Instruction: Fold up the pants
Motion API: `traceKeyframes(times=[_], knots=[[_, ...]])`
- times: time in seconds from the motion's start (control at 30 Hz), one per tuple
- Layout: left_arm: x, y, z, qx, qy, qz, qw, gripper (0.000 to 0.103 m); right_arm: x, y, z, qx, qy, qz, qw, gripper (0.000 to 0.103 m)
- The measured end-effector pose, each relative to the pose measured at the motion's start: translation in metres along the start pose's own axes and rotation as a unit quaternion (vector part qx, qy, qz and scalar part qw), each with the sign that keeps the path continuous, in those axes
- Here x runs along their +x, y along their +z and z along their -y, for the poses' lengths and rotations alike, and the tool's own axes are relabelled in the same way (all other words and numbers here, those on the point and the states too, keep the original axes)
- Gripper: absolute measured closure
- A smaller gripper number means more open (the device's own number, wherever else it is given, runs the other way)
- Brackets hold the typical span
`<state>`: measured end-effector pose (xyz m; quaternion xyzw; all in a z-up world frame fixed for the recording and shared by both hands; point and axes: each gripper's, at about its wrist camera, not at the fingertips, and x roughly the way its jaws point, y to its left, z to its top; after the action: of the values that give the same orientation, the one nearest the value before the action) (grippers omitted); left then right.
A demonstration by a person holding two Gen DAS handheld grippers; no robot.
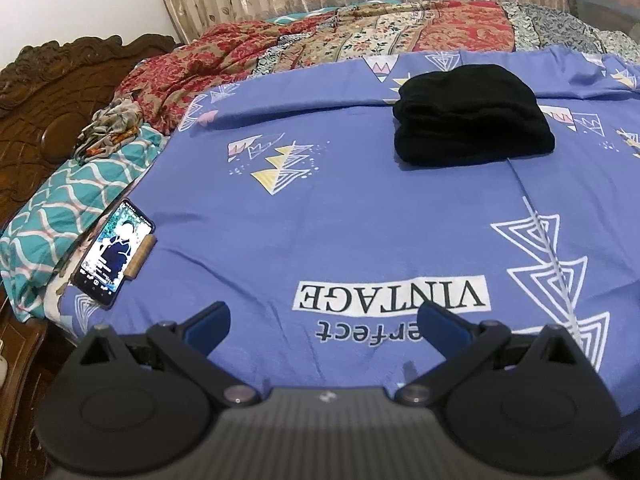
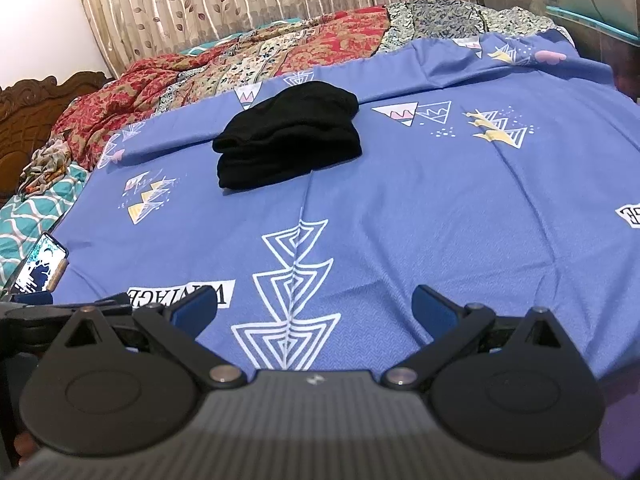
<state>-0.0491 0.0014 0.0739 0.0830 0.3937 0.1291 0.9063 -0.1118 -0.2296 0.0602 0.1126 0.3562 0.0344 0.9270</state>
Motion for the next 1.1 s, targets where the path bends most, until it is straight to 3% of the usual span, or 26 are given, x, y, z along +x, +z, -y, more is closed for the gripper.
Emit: traceKeyframes(times=[0.27,0.77,1.1], knots=[[-0.001,0.001,0.002,0.003,-0.018,-0.009,0.9998,0.0,-0.001,0.0,0.0,0.003,-0.001,-0.002,1.0,0.0],[0.009,-0.01,0.018,0.008,-0.082,-0.072,0.994,0.0,0.011,-0.004,0.009,0.022,-0.005,-0.036,0.999,0.0],[0.03,-0.016,0.027,0.012,-0.092,-0.114,0.989,0.0,0.024,-0.007,0.019,0.033,-0.006,-0.064,0.997,0.0]])
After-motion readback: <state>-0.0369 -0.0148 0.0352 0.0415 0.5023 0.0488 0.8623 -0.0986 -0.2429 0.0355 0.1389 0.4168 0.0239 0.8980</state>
